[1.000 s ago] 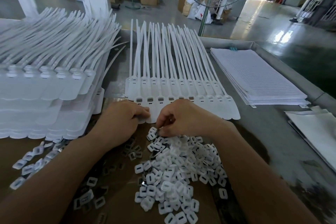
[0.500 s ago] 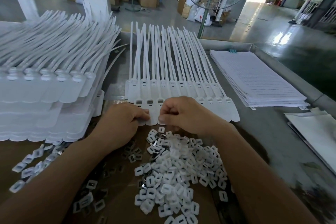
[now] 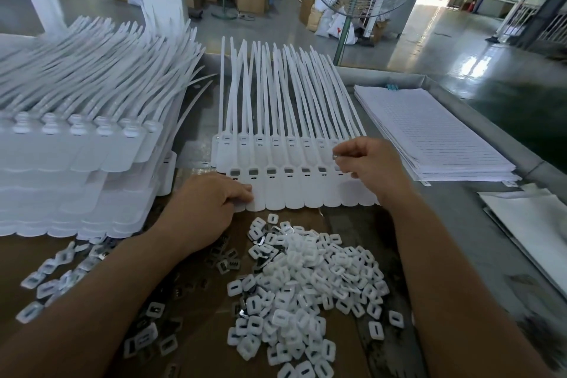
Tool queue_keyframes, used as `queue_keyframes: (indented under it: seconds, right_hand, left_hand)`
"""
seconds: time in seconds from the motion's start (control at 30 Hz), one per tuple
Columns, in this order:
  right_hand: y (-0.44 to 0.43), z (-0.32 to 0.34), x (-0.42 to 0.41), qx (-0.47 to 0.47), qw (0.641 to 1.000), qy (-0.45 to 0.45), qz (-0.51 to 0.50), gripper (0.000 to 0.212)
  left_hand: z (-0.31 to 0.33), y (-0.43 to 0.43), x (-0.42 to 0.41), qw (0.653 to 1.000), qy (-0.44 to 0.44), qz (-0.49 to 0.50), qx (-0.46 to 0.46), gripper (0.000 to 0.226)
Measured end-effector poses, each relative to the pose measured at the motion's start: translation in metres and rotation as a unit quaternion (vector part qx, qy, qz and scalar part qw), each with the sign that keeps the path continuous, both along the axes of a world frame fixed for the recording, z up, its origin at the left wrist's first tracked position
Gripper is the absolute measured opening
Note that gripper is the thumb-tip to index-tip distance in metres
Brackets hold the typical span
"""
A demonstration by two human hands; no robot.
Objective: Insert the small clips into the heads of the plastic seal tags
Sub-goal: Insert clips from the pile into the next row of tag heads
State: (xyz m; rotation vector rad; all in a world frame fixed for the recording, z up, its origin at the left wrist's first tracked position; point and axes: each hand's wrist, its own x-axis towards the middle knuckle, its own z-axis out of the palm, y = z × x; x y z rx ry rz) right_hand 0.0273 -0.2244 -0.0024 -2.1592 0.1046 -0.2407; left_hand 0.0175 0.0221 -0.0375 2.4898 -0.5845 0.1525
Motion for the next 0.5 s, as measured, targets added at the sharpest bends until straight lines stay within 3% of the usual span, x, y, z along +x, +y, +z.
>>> queue_keyframes:
  seconds: [0.2,0.5]
  right_hand:
    - [-0.008,-0.012,0.005,-0.030,0.999,0.000,-0.045,0.019]
    - [-0.011,-0.020,0.008,-0.095,0.994,0.030,-0.037,0.013]
  left_hand:
    - [0.001,0.000,-0.002,1.000,-0.002,-0.002,0.002,0.037]
    - [0.001,0.001,-0.004,1.000,-0.001,-0.004,-0.001,0.038]
